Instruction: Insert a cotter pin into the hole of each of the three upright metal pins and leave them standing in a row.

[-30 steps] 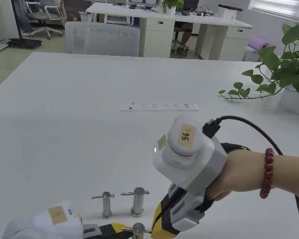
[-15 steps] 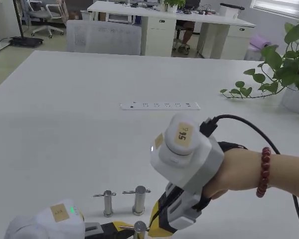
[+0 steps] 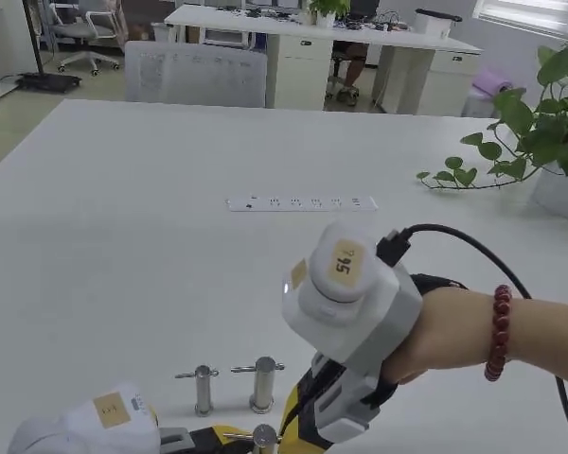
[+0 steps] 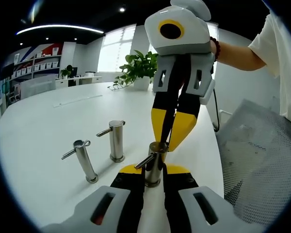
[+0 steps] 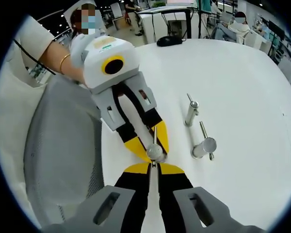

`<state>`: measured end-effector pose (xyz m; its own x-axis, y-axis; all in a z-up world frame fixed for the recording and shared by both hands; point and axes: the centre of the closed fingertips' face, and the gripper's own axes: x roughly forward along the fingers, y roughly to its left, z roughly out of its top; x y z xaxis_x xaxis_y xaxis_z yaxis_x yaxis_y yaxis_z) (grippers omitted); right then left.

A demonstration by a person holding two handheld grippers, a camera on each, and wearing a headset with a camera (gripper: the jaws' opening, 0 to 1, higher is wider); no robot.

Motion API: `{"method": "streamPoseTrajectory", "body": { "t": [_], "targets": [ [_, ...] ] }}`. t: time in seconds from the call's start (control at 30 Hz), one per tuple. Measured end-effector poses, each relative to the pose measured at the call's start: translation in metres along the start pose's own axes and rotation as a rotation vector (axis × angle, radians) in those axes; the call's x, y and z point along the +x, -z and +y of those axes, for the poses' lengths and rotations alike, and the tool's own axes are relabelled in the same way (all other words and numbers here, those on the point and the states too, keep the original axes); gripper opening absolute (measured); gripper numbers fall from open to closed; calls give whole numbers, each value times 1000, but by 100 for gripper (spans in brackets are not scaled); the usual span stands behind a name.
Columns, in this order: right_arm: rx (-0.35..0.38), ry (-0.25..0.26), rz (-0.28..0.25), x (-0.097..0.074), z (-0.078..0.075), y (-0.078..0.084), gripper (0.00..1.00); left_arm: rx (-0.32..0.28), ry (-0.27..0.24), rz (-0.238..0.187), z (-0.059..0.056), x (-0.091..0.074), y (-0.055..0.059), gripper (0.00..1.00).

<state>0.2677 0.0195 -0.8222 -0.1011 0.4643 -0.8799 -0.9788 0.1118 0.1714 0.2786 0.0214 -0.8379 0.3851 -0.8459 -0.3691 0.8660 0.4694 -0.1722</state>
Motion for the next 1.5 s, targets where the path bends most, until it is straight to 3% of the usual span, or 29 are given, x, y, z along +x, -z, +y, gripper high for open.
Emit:
{"method": "streamPoseTrajectory", "body": {
  "t": [0.33, 0.77, 1.07, 1.5],
  "targets": [
    [11, 18, -29, 0, -1, -3, 15, -26, -9, -21, 4, -3, -5, 20],
    [34, 45, -104, 0, 1, -14, 21, -11, 7, -3, -1, -18, -4, 34],
    [49, 65, -151, 3, 0, -21, 22, -8, 5, -7, -1, -27, -8, 41],
    [36, 95, -177, 11, -2, -19, 21, -12, -4, -1, -1, -34, -9, 49]
  ]
}}
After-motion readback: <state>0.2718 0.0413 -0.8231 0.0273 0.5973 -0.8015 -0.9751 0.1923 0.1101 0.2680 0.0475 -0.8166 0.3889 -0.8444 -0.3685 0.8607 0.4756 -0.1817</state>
